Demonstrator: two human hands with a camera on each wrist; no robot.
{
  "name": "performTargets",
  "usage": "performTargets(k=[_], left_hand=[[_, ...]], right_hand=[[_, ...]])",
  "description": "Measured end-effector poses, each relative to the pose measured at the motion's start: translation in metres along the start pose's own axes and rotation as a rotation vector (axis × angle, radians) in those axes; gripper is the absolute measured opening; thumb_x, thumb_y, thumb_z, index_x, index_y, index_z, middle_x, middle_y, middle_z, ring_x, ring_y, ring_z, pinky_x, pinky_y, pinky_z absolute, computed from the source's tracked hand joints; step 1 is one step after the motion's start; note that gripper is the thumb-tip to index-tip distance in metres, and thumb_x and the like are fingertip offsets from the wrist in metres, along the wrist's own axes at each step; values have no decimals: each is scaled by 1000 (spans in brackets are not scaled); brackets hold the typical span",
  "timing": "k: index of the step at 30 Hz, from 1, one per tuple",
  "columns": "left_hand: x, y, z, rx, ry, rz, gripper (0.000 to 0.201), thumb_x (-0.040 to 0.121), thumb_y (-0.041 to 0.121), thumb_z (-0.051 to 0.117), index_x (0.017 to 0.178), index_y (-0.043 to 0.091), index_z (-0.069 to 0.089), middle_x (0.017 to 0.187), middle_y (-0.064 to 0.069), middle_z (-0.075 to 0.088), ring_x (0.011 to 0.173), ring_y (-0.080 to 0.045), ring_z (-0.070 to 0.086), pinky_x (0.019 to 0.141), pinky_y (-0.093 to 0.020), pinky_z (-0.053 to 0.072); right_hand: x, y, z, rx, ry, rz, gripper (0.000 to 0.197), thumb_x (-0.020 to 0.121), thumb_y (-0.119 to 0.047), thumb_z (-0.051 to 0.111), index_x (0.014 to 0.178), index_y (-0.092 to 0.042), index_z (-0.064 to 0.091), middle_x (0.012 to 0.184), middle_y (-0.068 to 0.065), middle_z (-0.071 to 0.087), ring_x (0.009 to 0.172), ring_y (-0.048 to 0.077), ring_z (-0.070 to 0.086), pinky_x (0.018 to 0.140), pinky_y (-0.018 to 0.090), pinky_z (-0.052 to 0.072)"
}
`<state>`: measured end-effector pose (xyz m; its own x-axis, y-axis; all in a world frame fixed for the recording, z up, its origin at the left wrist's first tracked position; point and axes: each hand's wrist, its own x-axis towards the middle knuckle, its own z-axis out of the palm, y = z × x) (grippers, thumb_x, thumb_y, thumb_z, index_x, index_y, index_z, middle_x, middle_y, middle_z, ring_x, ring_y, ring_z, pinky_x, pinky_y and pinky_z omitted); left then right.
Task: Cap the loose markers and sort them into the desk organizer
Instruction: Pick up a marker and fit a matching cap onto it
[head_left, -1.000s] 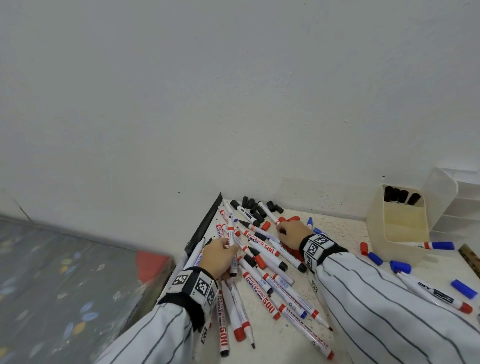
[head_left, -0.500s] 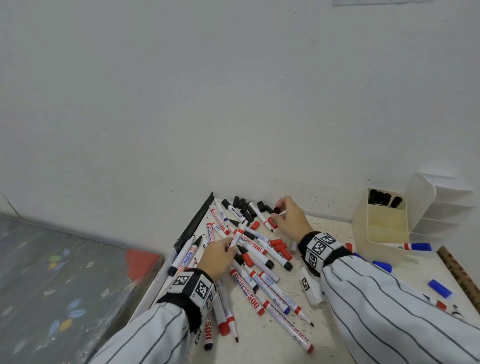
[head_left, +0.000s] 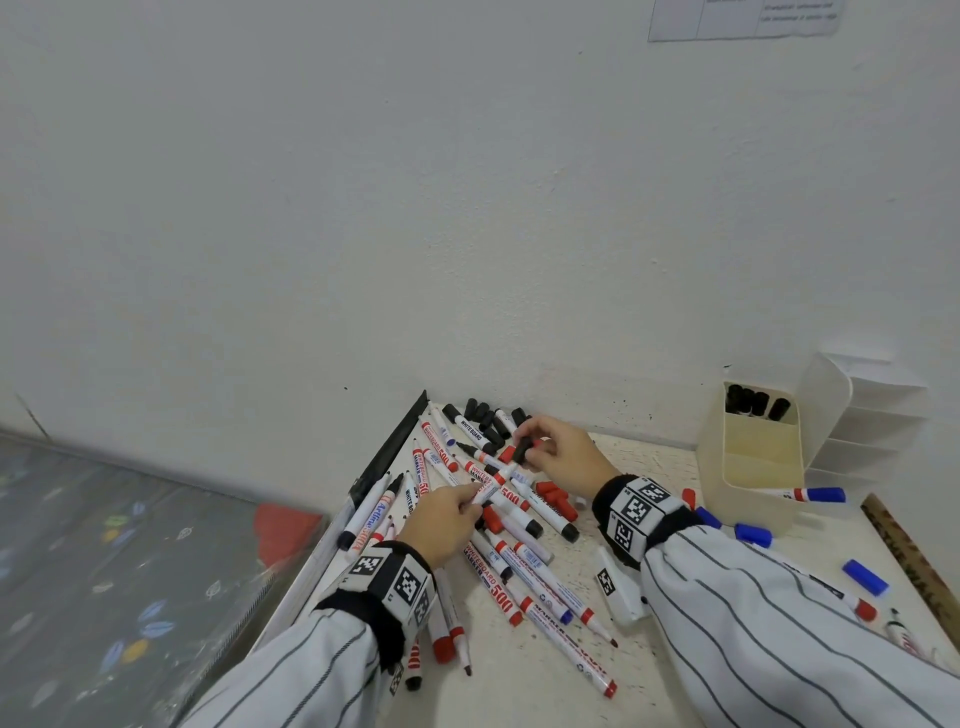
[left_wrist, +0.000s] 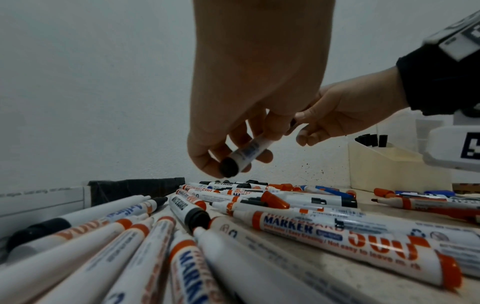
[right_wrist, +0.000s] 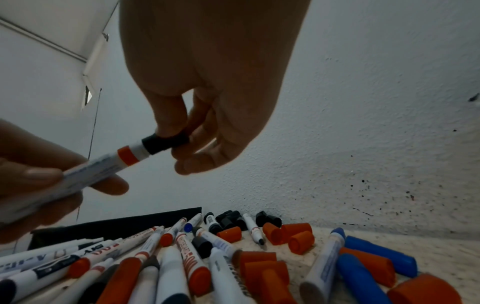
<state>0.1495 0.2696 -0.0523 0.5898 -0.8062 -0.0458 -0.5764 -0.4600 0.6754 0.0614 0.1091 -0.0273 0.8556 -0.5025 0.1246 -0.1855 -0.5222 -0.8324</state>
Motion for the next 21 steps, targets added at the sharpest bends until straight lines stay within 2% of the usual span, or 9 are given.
performTargets(k=[2, 4, 5, 7, 9, 12, 14, 17, 21], left_hand=[[-1, 0, 2, -3, 35, 15, 33, 100, 20, 38, 130, 16, 52, 112, -1, 61, 93, -4, 47, 77, -15, 37], [-3, 3, 3, -76, 75, 24, 36, 101, 21, 35, 135, 17, 45, 118, -3, 60, 86, 1, 47, 76, -9, 37], [-5, 5, 4, -154, 88, 28, 35, 101, 22, 34, 135, 17, 43, 110, -3, 61, 79, 2, 48, 69, -6, 38], [-9, 12, 4, -253, 110, 56, 32, 98, 31, 42, 127, 19, 44, 93, 4, 58, 73, -3, 52, 64, -9, 42], [-10, 18, 4, -97, 141, 113, 30, 93, 38, 49, 119, 24, 47, 92, 12, 56, 79, -2, 55, 65, -11, 42], [-9, 26, 11, 202, 173, 187, 28, 97, 41, 39, 113, 21, 52, 88, 6, 59, 78, -8, 56, 72, -21, 48], [-8, 33, 14, 168, 129, 142, 32, 99, 40, 32, 99, 16, 52, 78, 3, 55, 71, -12, 53, 73, -29, 50], [-8, 41, 11, -54, 41, 106, 37, 101, 38, 28, 77, 16, 46, 68, 3, 45, 61, -8, 42, 67, -27, 42], [-8, 43, -1, -378, -248, 10, 45, 99, 45, 26, 64, 18, 34, 52, 4, 31, 38, -8, 26, 40, -20, 26]], right_hand=[[-2, 0, 0, -109, -61, -4, 17, 89, -10, 56, 101, -22, 58, 93, -6, 59, 72, 7, 57, 75, 28, 52], [-5, -3, 0, -122, -57, 9, 7, 93, -21, 53, 96, -19, 58, 84, -5, 58, 68, 6, 52, 70, 26, 45], [-6, -5, 1, -120, -48, 22, 16, 95, -29, 48, 88, -17, 57, 77, -3, 56, 66, 9, 49, 68, 27, 42], [-10, -9, 4, -116, -5, 66, 39, 98, -39, 37, 68, -15, 45, 62, -2, 41, 57, 11, 38, 59, 26, 32], [-11, -10, 7, -106, 50, 108, 45, 99, -40, 32, 61, -17, 35, 57, -3, 32, 52, 10, 30, 56, 26, 25], [-8, -7, 11, -90, 90, 161, 45, 98, -38, 32, 57, -20, 37, 53, -4, 35, 51, 10, 32, 61, 28, 27], [-7, -8, 11, -36, 102, 176, 44, 96, -35, 33, 55, -20, 37, 51, -4, 35, 50, 11, 32, 58, 30, 25], [-11, -18, 8, -33, 78, 117, 41, 97, -27, 34, 58, -17, 36, 54, -1, 31, 49, 10, 28, 54, 28, 26], [-20, -18, 6, 31, 78, 28, 41, 98, -23, 34, 58, -18, 33, 54, -2, 29, 50, 10, 27, 53, 26, 24]])
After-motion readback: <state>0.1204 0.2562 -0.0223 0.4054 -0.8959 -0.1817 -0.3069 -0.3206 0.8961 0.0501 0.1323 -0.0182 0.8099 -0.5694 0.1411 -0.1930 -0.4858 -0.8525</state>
